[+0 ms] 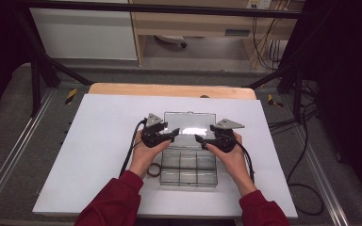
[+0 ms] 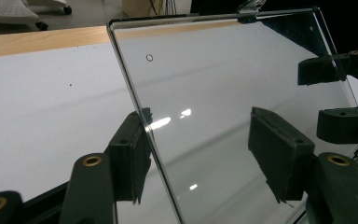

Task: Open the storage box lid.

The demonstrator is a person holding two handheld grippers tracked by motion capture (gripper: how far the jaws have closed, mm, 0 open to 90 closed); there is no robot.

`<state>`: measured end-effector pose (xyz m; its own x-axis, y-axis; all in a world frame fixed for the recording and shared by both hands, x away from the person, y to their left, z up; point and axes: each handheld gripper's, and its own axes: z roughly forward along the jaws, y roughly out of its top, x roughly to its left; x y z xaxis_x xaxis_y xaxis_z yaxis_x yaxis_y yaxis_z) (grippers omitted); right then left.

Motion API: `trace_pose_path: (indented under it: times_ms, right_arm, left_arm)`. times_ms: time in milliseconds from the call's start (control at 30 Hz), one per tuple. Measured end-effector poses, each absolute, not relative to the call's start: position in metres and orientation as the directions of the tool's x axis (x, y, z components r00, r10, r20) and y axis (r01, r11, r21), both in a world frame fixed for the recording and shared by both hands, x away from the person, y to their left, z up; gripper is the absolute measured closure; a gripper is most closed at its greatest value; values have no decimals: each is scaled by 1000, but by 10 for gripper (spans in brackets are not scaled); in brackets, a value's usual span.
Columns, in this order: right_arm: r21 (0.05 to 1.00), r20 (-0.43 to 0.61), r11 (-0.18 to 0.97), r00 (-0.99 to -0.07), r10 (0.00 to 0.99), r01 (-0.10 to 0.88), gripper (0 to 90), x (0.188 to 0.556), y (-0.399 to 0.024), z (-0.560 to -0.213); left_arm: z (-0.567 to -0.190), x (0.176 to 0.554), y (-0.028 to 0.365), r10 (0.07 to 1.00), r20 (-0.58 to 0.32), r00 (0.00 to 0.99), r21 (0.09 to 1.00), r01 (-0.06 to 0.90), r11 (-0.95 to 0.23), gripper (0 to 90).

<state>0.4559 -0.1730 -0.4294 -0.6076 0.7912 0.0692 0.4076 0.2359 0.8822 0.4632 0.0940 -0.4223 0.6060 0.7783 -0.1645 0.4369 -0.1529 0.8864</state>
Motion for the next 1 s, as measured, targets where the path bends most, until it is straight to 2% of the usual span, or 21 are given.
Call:
trace_pose_path:
  times_ms: [300, 433, 700, 1000]
  right_arm:
    - [880, 47, 250, -598, 800, 403, 150, 455, -171, -430]
    - [880, 26, 249, -564, 826, 405, 93, 453, -171, -428]
    - [883, 16, 243, -542, 840, 402, 75, 446, -175, -422]
    - [891, -6, 250, -541, 841, 379, 66, 429, -175, -416]
  left_arm:
    - [-425, 465, 93, 781, -173, 600, 882, 447, -148, 379]
    - [-426, 463, 95, 792, -173, 585, 869, 469, -157, 321]
    - [-423, 450, 106, 808, -139, 573, 882, 442, -162, 213]
    - [-413, 425, 126, 812, -124, 571, 902, 405, -147, 151]
